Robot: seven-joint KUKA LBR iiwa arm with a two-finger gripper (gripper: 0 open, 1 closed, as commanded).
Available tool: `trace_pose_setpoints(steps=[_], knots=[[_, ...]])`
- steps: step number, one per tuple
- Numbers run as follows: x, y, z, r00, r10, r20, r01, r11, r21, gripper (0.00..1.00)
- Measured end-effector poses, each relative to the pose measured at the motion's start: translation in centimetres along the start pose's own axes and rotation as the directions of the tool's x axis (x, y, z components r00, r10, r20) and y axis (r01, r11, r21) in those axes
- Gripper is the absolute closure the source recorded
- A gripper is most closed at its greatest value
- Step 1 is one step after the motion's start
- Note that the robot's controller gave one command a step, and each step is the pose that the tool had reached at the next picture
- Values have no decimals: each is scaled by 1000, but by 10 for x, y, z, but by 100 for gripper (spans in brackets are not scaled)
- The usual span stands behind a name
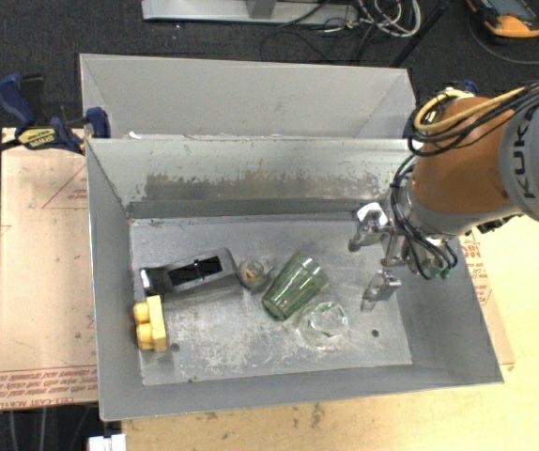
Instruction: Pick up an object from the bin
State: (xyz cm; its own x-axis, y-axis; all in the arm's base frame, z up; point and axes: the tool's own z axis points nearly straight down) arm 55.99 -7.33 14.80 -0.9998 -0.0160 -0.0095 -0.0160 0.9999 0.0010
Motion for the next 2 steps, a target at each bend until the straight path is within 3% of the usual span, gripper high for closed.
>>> trace_pose_setpoints(steps=[1,2], knots=[[-47,44,66,997,69,-20,-69,998,10,100],[-47,44,66,998,69,-15,-69,998,10,0]])
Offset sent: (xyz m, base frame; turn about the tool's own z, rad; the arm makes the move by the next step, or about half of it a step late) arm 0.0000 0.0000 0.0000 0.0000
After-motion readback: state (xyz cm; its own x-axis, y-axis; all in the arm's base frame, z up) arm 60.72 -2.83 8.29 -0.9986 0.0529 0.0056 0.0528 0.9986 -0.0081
